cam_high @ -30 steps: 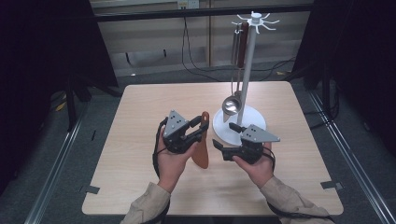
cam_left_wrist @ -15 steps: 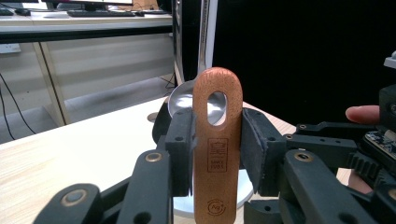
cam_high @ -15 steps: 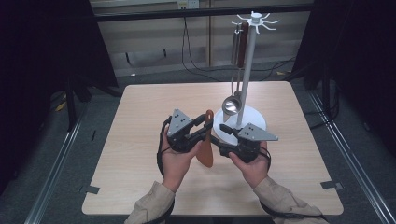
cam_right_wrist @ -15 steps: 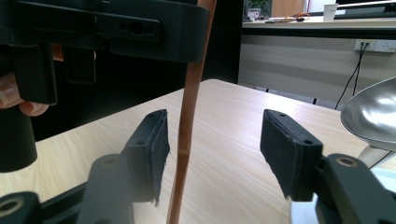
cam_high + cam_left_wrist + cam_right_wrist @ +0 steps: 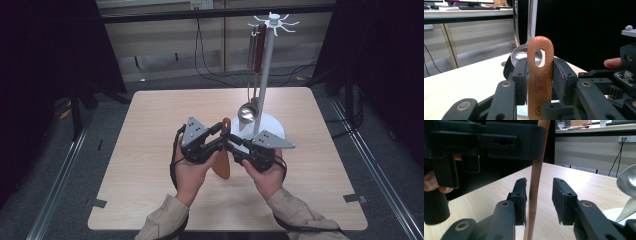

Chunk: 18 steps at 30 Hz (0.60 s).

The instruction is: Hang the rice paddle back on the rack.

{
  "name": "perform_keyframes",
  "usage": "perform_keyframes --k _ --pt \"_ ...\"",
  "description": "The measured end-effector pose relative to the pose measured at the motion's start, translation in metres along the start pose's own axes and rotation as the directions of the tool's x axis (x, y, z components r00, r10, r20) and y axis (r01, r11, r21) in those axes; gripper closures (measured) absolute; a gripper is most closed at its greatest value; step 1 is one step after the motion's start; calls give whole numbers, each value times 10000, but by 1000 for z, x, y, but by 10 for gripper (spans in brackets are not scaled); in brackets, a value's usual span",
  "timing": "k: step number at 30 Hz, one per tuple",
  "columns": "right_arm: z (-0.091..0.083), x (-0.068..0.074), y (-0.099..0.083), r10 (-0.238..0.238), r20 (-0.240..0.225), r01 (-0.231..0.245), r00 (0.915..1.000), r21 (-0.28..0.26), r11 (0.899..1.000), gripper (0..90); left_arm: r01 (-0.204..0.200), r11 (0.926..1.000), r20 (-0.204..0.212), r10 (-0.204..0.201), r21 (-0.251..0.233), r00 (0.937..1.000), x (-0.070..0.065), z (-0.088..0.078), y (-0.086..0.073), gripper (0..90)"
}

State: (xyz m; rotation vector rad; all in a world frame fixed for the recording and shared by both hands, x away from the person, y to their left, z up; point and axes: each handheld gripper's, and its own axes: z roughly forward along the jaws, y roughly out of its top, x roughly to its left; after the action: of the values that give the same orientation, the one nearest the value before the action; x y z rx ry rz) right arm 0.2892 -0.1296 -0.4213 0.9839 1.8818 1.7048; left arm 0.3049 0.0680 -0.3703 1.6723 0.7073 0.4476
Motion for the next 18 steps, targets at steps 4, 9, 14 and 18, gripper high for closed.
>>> perform_keyframes --k 4,9,14,18 --pt "1 1 2 114 5 -114 9999 14 9999 698 -3 10000 47 3 -34 10000 -2 1 1 658" --pt "0 0 4 113 -58 -113 9999 -47 9999 749 -176 9998 74 176 -72 9998 -3 1 1 658" --pt "0 0 5 261 -89 -262 9996 -65 9996 781 -232 9997 65 232 -103 9997 -4 2 0 658" --pt "0 -2 5 149 -108 -149 9998 9 9999 843 -121 9999 84 122 -114 9999 -4 2 0 657"
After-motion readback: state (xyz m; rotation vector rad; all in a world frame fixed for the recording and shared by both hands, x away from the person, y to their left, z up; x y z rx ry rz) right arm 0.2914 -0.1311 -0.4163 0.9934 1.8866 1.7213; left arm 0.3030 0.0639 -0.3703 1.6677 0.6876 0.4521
